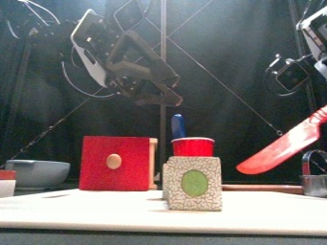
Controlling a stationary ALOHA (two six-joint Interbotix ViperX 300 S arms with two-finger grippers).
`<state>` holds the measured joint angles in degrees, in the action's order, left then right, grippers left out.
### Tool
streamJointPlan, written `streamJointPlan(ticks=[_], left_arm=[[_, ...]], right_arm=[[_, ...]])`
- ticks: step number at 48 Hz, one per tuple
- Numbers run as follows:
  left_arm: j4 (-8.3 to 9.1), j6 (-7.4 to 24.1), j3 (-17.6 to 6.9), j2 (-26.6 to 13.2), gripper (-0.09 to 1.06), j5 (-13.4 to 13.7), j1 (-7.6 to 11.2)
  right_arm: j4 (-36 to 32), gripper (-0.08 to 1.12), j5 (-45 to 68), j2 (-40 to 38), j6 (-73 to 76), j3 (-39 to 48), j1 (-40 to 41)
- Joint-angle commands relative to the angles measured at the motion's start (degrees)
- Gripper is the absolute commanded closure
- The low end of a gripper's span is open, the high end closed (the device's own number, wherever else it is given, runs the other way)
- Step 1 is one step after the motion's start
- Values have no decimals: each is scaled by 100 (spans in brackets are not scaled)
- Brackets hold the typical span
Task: Place sushi on board then cut the sushi with the knife then place the pieces on the plate
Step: Place the 4 sushi pieces on the plate
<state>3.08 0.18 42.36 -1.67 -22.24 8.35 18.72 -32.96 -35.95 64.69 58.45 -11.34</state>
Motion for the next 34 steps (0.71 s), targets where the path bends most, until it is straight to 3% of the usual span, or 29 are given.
streamJointPlan(ticks=[1,9,22,29,34], left_arm=[[18,26,-70,35,2,-53,9],[79,35,-9,35,2,-62,18],[466,35,158,26,2,-53,18],[677,35,255,26,2,-53,18],[703,35,272,35,2,-62,18]], right_arm=[[-9,65,352,105,598,105,-299],[105,57,923,281,1345,185,-510],[229,27,1670,809,1784,62,-536],[264,23,1828,1512,1740,-176,-519],[132,23,1854,1951,1696,-387,-510]])
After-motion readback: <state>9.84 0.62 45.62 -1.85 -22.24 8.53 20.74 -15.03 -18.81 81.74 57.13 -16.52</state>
